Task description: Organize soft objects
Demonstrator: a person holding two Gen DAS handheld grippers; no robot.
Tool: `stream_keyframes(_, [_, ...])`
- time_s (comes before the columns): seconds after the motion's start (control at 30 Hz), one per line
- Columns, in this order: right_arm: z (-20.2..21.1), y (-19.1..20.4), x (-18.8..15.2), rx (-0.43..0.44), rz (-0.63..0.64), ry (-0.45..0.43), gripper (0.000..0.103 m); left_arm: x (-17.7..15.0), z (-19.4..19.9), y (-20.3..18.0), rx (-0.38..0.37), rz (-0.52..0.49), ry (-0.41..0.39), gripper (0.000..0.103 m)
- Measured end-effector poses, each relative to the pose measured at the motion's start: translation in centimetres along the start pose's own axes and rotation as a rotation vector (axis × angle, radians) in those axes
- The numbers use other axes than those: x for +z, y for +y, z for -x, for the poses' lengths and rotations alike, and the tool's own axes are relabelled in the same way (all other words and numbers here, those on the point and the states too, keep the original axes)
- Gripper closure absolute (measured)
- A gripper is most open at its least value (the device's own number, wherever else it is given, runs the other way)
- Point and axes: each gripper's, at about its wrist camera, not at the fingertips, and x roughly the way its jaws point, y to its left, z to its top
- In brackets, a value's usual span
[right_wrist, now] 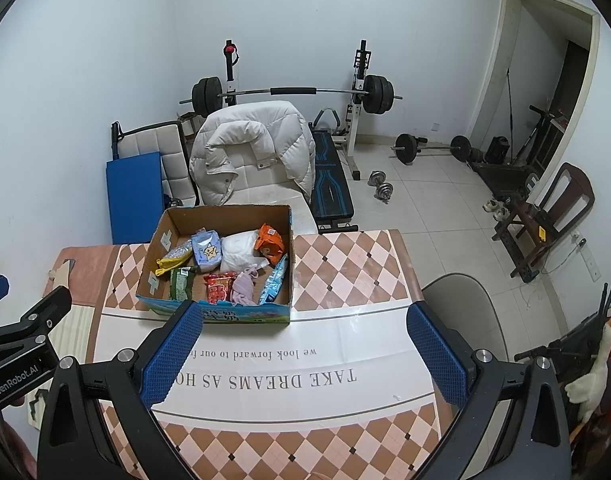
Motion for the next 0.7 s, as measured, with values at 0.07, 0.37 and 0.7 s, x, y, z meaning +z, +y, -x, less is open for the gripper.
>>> stream_keyframes(0.07, [0.0, 0.0, 0.0, 0.000, 0.003, 0.000, 0.000, 0.2, 0.2, -0.4, -0.004, -0.004, 0.000, 0.000])
stream_keyframes(0.37, [0.4, -0.7, -0.1, -0.004, 0.006, -0.005, 0.000, 0.5, 0.4, -1.1, -0.017, -0.001, -0.001, 0.000])
stream_keyframes(0.7, [0.7, -0.9, -0.1, -0.006, 0.004, -0.007, 0.000, 0.6, 0.8, -0.7, -0.023, 0.020, -0.022, 0.000])
